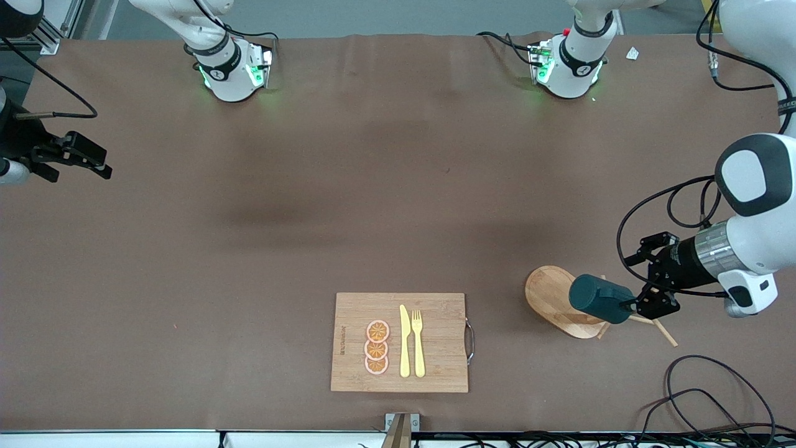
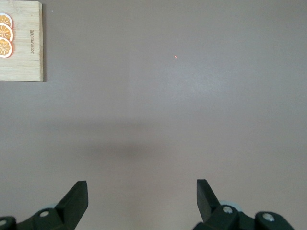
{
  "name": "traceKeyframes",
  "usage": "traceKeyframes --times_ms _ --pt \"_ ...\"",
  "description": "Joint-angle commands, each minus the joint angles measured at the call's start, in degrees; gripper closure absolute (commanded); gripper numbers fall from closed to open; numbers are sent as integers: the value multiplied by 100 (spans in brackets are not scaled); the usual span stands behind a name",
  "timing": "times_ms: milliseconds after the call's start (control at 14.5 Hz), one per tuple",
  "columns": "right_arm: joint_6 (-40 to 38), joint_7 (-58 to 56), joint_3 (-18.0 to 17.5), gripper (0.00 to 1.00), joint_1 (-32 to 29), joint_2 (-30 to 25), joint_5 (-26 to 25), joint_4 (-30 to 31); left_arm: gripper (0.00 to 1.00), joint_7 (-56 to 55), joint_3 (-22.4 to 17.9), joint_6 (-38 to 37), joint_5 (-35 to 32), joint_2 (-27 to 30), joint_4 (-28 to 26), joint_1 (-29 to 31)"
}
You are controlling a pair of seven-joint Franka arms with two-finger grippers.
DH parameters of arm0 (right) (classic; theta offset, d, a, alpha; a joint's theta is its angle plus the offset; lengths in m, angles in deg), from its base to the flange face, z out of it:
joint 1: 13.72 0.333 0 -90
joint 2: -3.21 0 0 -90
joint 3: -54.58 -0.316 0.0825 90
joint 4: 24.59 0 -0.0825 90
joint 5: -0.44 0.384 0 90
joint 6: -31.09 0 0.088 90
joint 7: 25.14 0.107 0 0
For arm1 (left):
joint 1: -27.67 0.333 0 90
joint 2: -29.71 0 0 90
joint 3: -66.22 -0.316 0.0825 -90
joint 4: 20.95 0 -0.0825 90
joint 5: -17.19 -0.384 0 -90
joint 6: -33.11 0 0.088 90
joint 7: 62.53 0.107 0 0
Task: Transfer cup from left to right arm and place
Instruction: 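Reach the left gripper toward the teal mug on the wooden stand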
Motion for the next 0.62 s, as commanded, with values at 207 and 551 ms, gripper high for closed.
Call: traceKeyframes --times_ms 207,551 --pt "-19 73 -10 0 21 -120 -62 54 0 -345 4 243 503 -359 158 43" --pt "-28 73 -10 0 13 -120 -62 63 0 -345 4 427 503 -579 141 -10"
